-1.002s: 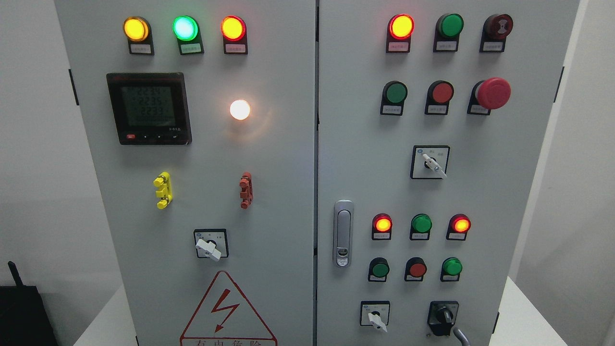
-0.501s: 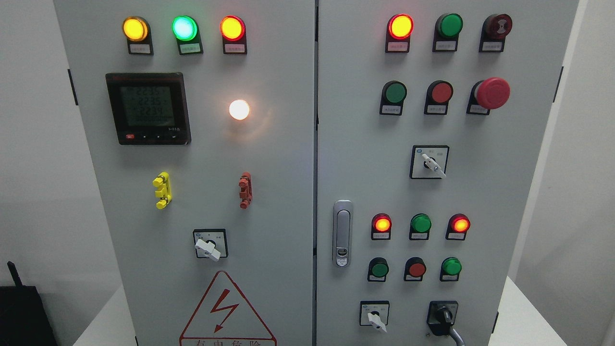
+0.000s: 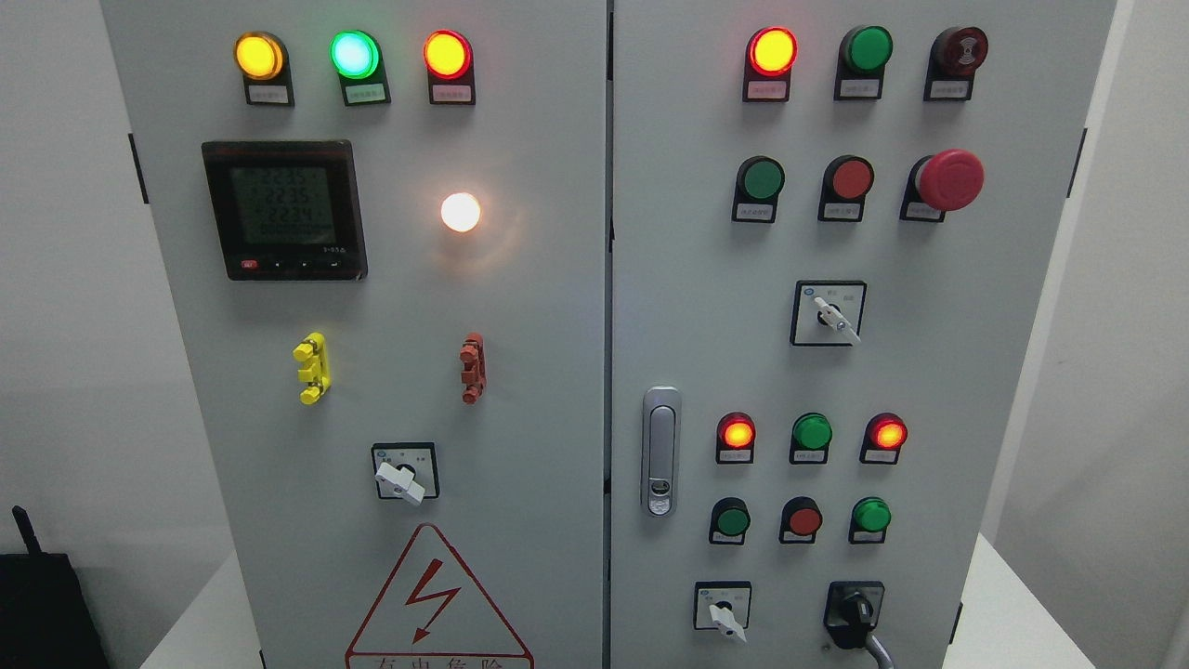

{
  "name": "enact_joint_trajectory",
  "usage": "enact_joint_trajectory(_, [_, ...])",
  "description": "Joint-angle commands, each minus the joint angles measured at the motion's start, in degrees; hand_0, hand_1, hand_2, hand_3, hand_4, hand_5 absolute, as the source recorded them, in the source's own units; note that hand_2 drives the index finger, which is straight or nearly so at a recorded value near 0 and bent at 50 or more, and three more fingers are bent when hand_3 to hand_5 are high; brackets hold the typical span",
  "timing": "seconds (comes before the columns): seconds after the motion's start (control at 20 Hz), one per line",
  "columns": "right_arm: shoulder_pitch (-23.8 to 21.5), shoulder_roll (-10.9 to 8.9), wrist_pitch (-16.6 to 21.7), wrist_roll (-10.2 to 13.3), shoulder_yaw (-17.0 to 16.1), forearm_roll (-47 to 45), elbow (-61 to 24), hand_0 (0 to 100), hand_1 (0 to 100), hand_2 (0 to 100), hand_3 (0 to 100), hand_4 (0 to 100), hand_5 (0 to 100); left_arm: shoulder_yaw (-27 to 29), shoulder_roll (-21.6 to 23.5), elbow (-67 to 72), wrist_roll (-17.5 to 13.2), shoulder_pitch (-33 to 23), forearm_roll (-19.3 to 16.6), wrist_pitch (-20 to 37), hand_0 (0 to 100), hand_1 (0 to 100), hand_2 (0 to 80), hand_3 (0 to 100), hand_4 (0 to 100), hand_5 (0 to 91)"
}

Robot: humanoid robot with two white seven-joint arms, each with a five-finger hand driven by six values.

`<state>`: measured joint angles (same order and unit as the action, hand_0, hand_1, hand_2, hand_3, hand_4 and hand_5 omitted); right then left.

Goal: Trip black knob to open circuit
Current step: 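Twist the black knob with the right hand to the tripped position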

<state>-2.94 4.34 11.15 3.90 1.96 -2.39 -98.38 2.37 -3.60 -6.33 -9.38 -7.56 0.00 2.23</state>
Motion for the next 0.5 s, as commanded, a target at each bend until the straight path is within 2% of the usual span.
enact_joint_trajectory(0.0, [0.0, 0.06, 0.2, -0.5, 0.8, 0.0, -0.1, 0, 0, 0, 100, 100, 100, 0.0, 0.0, 0.0, 0.0, 0.0, -1.3, 0.1, 12, 39, 0.0, 0, 0, 0.0])
enact_joint_trajectory(0.45, [0.1, 0.06, 0.4, -0.4, 0.8, 0.0, -0.1, 0, 0, 0, 100, 100, 100, 0.0, 0.0, 0.0, 0.0, 0.0, -1.3, 0.1, 12, 39, 0.0, 0, 0, 0.0])
